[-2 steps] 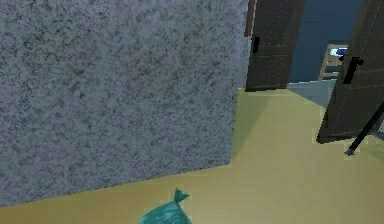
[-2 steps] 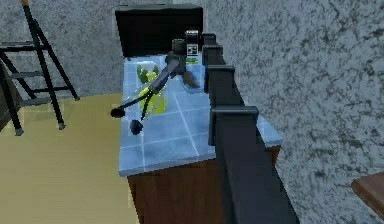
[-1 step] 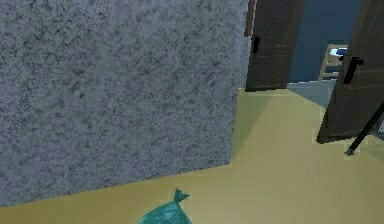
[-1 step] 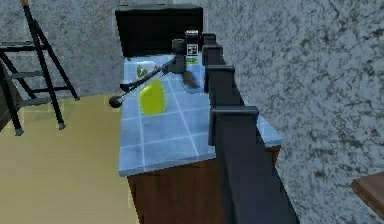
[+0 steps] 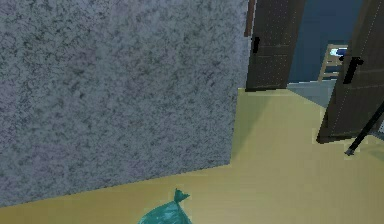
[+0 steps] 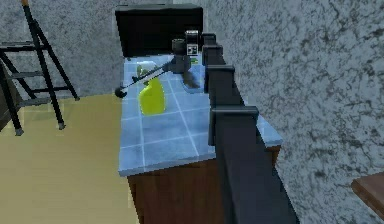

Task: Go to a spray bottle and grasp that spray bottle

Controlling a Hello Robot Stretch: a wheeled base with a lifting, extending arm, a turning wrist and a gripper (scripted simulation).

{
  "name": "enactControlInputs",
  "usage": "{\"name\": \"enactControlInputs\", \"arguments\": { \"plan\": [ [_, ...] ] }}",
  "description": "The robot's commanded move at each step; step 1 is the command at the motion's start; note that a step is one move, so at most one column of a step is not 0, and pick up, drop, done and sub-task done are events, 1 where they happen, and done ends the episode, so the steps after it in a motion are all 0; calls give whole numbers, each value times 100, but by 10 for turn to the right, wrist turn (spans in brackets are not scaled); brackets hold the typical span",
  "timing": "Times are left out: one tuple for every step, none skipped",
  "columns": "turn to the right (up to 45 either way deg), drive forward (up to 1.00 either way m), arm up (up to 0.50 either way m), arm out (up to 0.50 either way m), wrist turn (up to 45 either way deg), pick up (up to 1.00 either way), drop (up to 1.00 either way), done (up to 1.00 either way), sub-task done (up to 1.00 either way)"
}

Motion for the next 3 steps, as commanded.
{"name": "enactControlInputs", "arguments": {
  "plan": [
    [0,0,-16,0,0,0,0,0,0],
    [0,0,0,0,0,100,0,0,0],
    [0,0,10,0,0,0,0,0,0]
  ]
}}
